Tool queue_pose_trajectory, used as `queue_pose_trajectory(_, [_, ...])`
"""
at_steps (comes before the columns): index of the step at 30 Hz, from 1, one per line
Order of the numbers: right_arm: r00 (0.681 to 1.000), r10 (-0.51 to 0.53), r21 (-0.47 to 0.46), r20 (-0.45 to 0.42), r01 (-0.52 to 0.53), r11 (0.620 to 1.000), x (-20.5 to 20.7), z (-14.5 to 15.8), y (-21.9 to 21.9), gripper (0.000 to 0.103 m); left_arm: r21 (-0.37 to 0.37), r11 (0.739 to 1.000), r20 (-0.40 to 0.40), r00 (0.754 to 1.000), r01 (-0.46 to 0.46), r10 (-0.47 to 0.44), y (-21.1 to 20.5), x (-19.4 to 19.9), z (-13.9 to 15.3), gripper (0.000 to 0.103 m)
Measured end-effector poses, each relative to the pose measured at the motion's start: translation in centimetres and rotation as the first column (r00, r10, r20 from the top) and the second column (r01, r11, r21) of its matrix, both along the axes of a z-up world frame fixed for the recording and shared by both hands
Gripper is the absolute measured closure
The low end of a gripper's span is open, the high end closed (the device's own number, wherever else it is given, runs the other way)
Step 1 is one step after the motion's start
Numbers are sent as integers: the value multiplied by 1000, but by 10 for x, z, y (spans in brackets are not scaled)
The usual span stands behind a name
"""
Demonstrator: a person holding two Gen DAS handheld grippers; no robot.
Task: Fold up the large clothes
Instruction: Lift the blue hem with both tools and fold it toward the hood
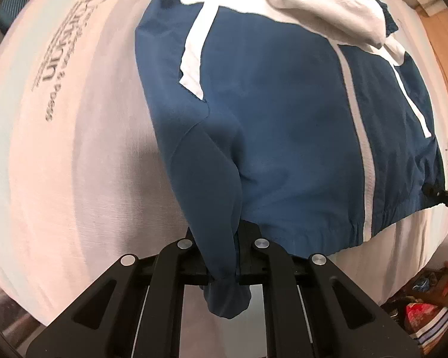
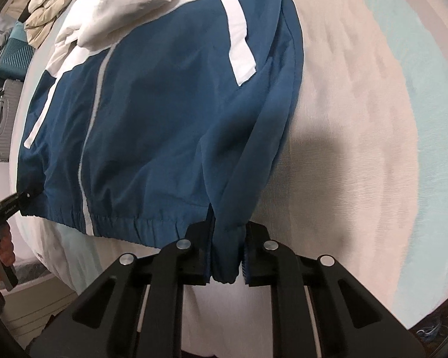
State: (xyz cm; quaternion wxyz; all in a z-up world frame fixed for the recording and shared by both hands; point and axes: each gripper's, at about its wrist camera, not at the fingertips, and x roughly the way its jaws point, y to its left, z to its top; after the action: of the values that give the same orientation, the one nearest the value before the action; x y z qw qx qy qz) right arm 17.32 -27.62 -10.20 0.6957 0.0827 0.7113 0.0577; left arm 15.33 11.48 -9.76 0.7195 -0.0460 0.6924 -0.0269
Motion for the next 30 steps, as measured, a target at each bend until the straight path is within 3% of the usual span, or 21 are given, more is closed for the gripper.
queue_pose_trajectory(10, [1000,1,-19,-3,-1,1000,7,38,-1,90,12,1000,-25,999,20,-20,0,18,30,95])
queue_pose_trajectory(12, [1000,-5,-14,-6,5,1000,14,43,0,90,2,1000,-18,1000,21,-21,-22,40,29,95])
queue_pose_trajectory(16, [1000,-26,4,-4,26,1000,30,58,-4,91,5,999,1,999,36,-36,-29,60,38,96])
queue_pose_trajectory(21, [996,-79,101,-49,84,991,57,73,-13,91,-21,1000,-13,1000,10,-11,-23,83,52,96])
queue_pose_trajectory(30, [996,-80,74,-47,83,994,104,93,-18,92,-9,1000,18,1000,20,-20,-11,123,77,96])
